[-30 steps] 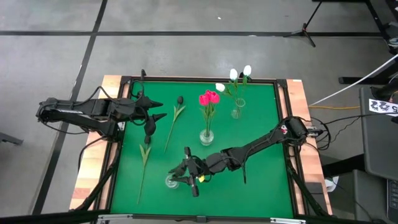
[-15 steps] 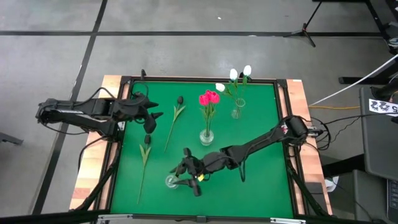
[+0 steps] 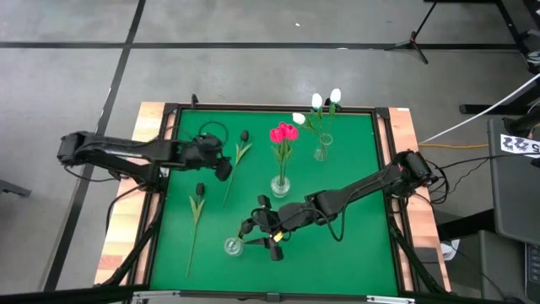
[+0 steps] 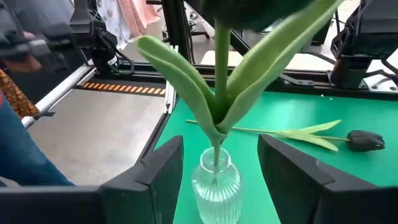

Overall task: Sort flowers into vase by color
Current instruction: Put the top black tulip into the bottom transparent flower vase

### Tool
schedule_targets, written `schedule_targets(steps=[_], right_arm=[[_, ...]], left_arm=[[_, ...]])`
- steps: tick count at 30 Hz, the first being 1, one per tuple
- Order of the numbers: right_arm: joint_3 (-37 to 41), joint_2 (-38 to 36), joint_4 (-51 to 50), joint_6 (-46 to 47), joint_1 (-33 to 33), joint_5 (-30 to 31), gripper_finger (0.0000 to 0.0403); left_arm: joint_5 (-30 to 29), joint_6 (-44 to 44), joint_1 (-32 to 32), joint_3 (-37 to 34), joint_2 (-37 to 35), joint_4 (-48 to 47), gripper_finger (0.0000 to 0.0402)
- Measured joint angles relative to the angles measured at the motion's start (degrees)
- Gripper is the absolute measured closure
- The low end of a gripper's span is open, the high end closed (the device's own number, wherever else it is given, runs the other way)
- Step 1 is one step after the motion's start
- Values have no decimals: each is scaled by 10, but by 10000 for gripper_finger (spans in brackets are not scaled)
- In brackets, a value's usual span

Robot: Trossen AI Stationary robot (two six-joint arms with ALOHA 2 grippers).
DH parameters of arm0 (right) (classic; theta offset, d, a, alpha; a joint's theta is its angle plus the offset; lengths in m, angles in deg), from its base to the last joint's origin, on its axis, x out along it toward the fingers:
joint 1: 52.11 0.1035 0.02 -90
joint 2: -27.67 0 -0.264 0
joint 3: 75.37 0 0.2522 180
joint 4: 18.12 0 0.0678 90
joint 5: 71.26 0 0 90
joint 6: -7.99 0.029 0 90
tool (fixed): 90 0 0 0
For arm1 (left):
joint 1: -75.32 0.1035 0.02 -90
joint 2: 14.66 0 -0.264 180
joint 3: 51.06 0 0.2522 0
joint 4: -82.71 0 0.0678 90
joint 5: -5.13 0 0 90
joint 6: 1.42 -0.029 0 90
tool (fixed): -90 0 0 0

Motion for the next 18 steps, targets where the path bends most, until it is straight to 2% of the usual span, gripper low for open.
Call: schedule_targets(steps=[3, 5, 12, 18], right_arm=[[0, -9, -15, 0, 0, 0, 196], [0, -16, -16, 2, 1, 0, 196], [0, -29, -35, 10, 1, -15, 196], [0, -38, -49, 10, 1, -15, 196]], left_arm=[[-31, 1, 18, 0, 59, 21, 171], [-32, 1, 35, 0, 96, 41, 171], [40, -8, 82, 0, 183, 123, 171], [64, -8, 102, 0, 226, 148, 171]])
